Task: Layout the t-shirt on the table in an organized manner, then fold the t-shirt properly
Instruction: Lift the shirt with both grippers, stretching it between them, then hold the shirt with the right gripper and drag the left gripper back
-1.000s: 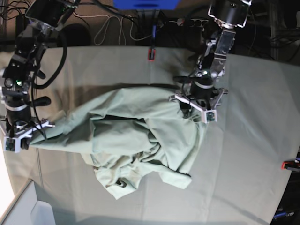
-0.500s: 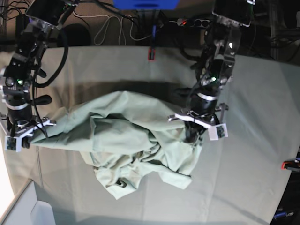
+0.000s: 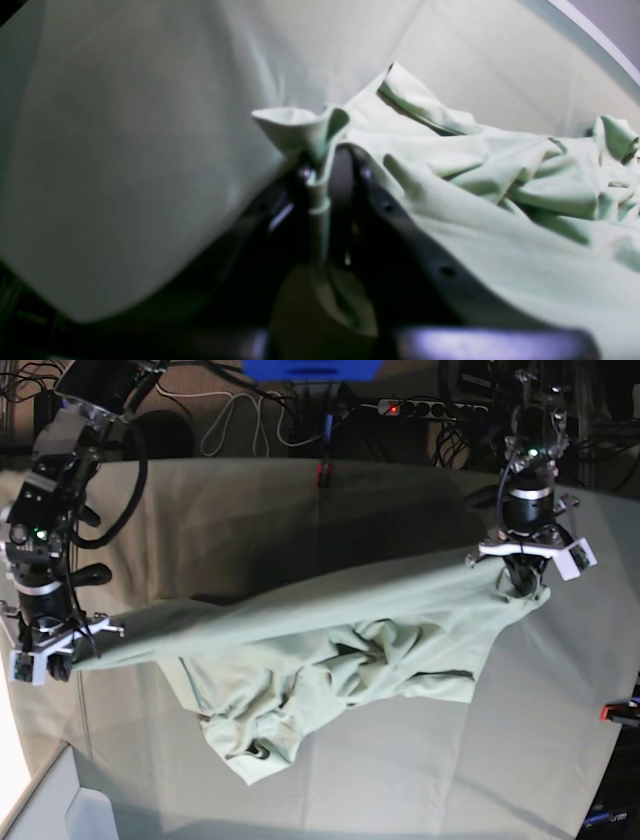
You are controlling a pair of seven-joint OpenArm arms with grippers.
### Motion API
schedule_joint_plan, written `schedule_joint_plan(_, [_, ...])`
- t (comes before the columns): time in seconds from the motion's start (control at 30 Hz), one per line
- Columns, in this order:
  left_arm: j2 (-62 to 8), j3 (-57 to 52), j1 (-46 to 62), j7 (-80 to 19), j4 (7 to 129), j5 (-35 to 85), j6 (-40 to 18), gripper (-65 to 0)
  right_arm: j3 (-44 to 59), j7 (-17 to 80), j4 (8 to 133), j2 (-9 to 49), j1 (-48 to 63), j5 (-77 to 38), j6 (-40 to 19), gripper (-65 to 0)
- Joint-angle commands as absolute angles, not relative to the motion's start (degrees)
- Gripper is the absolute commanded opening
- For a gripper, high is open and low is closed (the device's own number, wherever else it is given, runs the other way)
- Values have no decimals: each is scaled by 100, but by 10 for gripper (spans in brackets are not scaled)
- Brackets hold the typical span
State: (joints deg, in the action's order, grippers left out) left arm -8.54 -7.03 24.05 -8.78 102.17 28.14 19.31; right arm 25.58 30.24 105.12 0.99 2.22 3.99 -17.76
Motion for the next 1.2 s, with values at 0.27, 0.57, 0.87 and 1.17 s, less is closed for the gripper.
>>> schedule_joint_plan(0.27, [-875,-338,215,-1446,9121,2774,1956,-648,2554,2853,10589,136,136,321,-1833,-650])
schedule_joint_plan(0.57, [-453,-242,-1358,-2211,7231,2774,1956,-339,2413,2853,10607,127,189,330,-1833,-650])
schedule_joint_plan(0.87, [-277,-1059,-1068,-2211,7398,2774,1930,-224,2413,2862,10589,127,189,330,-1833,-650])
schedule_joint_plan(1.17, [-207,-1130,-1103,-2211,6949,2774,1921,-224,2413,2862,10580,119,198,321,-1833,-650])
